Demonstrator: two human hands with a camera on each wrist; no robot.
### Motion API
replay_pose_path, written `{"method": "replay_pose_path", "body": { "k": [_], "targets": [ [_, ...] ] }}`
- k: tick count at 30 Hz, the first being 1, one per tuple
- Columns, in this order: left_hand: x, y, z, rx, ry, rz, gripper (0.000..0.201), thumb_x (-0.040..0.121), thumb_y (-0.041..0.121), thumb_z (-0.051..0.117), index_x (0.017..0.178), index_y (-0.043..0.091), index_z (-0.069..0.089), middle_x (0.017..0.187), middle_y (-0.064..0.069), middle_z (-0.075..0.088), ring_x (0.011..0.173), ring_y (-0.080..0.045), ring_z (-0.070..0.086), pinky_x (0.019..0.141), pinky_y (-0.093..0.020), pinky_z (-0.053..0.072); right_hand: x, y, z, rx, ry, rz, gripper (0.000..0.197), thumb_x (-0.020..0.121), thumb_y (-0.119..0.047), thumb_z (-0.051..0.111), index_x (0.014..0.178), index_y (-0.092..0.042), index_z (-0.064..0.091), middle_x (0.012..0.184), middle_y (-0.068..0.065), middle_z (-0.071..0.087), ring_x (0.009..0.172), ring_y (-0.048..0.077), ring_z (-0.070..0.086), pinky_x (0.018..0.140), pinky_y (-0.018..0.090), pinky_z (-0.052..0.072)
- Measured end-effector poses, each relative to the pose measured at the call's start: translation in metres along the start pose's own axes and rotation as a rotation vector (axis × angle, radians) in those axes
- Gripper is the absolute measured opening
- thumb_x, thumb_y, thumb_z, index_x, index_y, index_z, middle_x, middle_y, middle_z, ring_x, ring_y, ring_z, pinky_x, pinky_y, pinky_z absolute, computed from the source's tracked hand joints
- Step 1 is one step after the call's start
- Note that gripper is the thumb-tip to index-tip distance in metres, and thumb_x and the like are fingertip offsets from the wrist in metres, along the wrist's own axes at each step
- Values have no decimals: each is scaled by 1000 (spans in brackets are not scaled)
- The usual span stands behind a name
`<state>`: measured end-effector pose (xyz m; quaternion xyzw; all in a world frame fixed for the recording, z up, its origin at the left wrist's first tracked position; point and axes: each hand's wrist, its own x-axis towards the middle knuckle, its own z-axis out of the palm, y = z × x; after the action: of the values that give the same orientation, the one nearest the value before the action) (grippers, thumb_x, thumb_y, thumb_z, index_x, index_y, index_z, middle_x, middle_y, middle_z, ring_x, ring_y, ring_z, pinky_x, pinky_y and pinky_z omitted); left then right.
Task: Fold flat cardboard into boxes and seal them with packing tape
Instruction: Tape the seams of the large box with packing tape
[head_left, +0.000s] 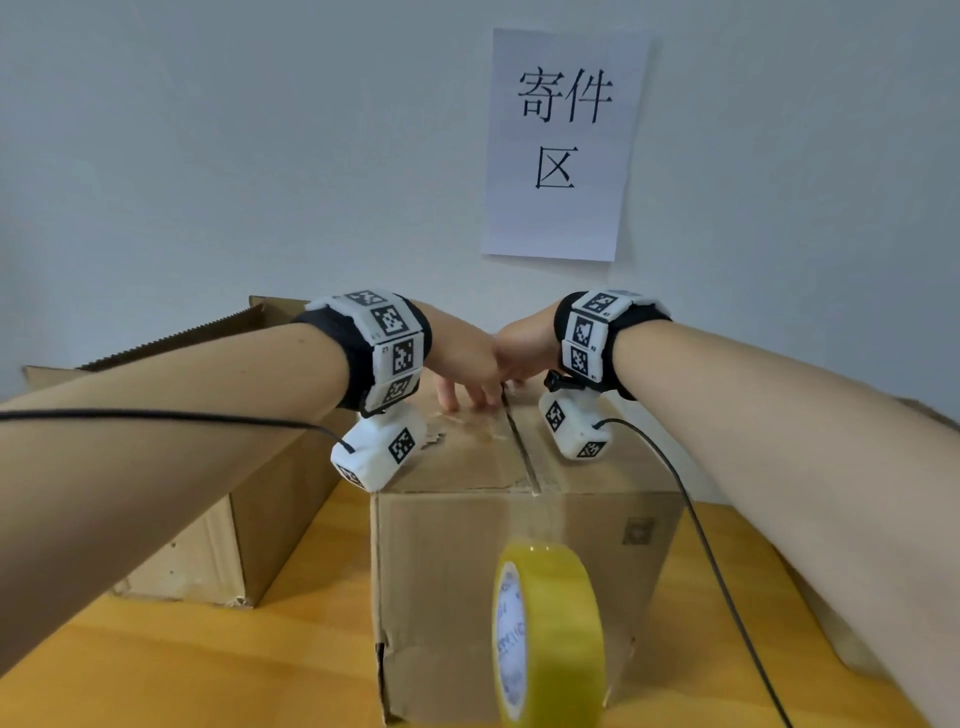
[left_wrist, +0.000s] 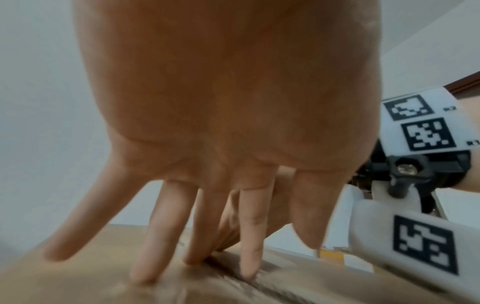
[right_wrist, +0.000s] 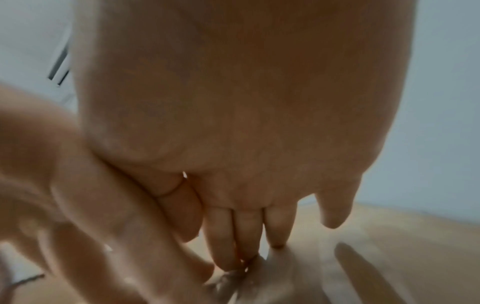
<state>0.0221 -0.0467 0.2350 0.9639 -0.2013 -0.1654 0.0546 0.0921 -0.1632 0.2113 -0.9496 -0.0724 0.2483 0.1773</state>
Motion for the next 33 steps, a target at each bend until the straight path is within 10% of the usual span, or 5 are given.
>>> {"method": "replay_pose_path", "body": {
  "k": [7, 10, 15, 23, 33],
  "targets": [
    [-31, 13, 30, 76, -16, 190, 49, 95, 56, 56, 131, 25, 66, 138, 3, 59, 126, -17, 51, 107, -31, 35, -91, 10, 41, -43, 167, 19, 33, 100, -7, 42, 124, 7, 60, 124, 22, 62, 114, 33, 59, 99, 39, 46],
    [-35, 14, 41, 121, 9, 166, 71, 85, 68, 60, 138, 22, 59, 140, 3, 55, 131, -20, 49, 105, -33, 37, -114, 18, 55, -84, 209, 8, 21, 100, -20, 48, 107, -7, 62, 108, 11, 62, 91, 24, 58, 86, 35, 49],
    [-47, 15, 55, 154, 8, 201, 71, 85, 64, 64, 142, 24, 54, 140, 3, 55, 131, -20, 49, 113, -40, 36, -135, 36, 76, -138, 131, -133, 48, 97, -41, 57, 140, -22, 54, 136, -5, 59, 126, 17, 53, 114, 37, 36],
    [-54, 18, 62, 257, 192, 203, 79, 69, 75, 68, 130, 25, 66, 119, 4, 70, 110, -17, 62, 102, -40, 47, -143, 59, 95, -204, 383, -257, 32, 87, -51, 71, 87, -19, 68, 71, -1, 52, 66, 16, 47, 65, 35, 33],
    [-51, 18, 79, 295, 341, 217, 54, 79, 60, 70, 109, 17, 75, 80, -4, 70, 82, -23, 66, 82, -43, 56, -137, 62, 114, -326, 553, -273, 30, 86, -41, 73, 107, -20, 70, 88, -1, 67, 82, 19, 60, 59, 28, 37]
  ]
}}
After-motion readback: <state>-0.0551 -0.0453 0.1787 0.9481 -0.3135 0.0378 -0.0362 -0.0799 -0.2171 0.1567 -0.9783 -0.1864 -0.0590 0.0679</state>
